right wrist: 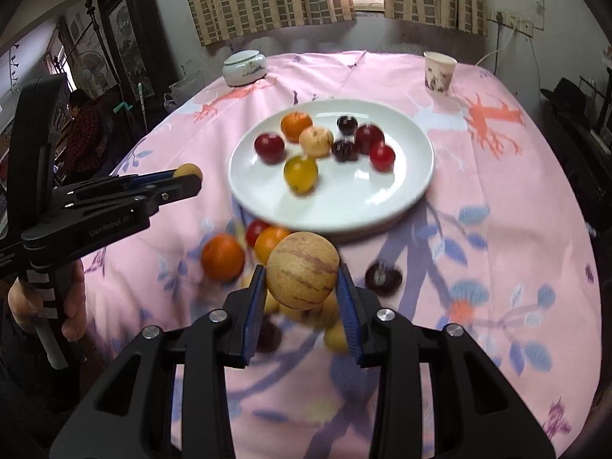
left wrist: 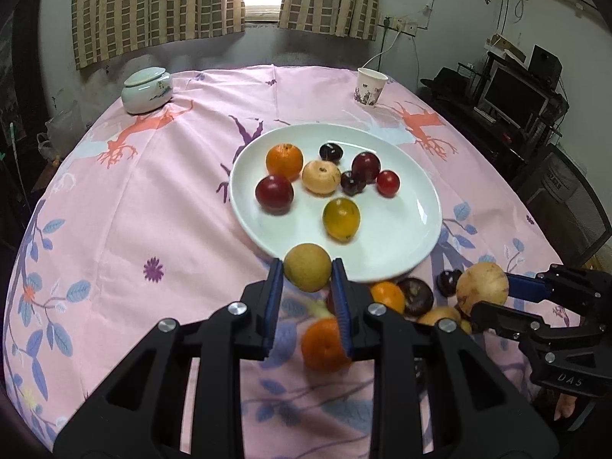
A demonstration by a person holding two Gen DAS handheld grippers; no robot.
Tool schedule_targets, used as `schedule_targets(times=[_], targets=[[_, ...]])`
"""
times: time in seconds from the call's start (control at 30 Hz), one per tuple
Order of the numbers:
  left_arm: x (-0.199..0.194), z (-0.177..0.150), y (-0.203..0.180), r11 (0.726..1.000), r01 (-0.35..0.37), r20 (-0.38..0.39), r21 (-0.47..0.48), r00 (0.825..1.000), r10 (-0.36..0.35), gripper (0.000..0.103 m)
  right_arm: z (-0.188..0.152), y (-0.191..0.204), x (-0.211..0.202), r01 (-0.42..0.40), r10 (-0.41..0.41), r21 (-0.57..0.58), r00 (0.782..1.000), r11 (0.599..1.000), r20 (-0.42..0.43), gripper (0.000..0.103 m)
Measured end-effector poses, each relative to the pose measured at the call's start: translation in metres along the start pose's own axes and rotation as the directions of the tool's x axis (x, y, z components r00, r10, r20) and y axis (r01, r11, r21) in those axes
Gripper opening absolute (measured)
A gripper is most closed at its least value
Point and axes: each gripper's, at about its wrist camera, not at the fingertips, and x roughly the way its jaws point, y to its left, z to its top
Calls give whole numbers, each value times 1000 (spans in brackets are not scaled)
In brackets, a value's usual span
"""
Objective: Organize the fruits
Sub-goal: 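Carry the small fruit and speckled melon onto the plate and release both, then grasp an orange with the left tool while the right tool grasps a dark purple fruit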
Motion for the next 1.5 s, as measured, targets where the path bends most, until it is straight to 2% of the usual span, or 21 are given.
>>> schedule_targets(times=[0.13, 0.27, 0.47, 0.63, 0.67, 0.7, 0.73, 0.8, 0.83, 0.87, 1.0, 1.2, 1.37, 1.5], targets=[[33, 38, -4, 1000, -4, -18, 14, 1000, 4, 26, 46, -9, 31, 9, -9, -14, 1000, 1000, -15, 37], [70, 64, 1, 1000, 12, -69, -24, 998, -13, 26, 80, -27, 75, 46, -45, 10, 998, 999, -51, 37], [102, 75, 6, 999, -1, -108, -39, 994, -3, 26, 90, -49, 116, 52, -47, 42, 993, 998, -111, 37], [111, 80, 6, 999, -8, -118, -39, 993, 4, 27, 92, -51, 122, 55, -51, 46, 994, 997, -96, 39], [111, 82, 6, 999, -11, -112, -40, 994, 7, 35, 93, -50, 121, 68, -65, 36, 994, 997, -85, 46], [107, 83, 6, 999, -12, -102, -42, 995, 8, 49, 94, -49, 118, 81, -78, 27, 994, 996, -75, 50], [101, 83, 7, 999, -13, -83, -47, 997, 9, 55, 95, -48, 113, 95, -94, 20, 994, 995, -60, 51], [85, 84, 9, 998, -18, -39, -54, 999, 16, 59, 94, -43, 98, 111, -111, -7, 993, 994, -39, 52], [77, 83, 10, 998, -15, -28, -57, 1000, 14, 59, 92, -40, 90, 117, -118, -20, 993, 993, -30, 56], [69, 80, 11, 998, -10, -18, -61, 1000, 9, 59, 90, -38, 82, 126, -126, -28, 992, 992, -19, 64], [33, 56, 13, 998, 5, 18, -70, 1000, -4, 69, 66, -30, 44, 122, -123, -57, 992, 991, -3, 64], [-10, -9, 12, 997, 15, 54, -78, 998, -11, 77, 10, -20, 2, 110, -109, -36, 994, 993, 3, 64], [-21, -60, 11, 995, 18, 20, -97, 1000, -16, 79, -38, -24, -12, 113, -113, 32, 994, 993, -10, 64], [-19, -81, 8, 997, 8, -27, -83, 1000, -10, 79, -62, -32, -10, 172, -168, 69, 984, 983, -55, 64]])
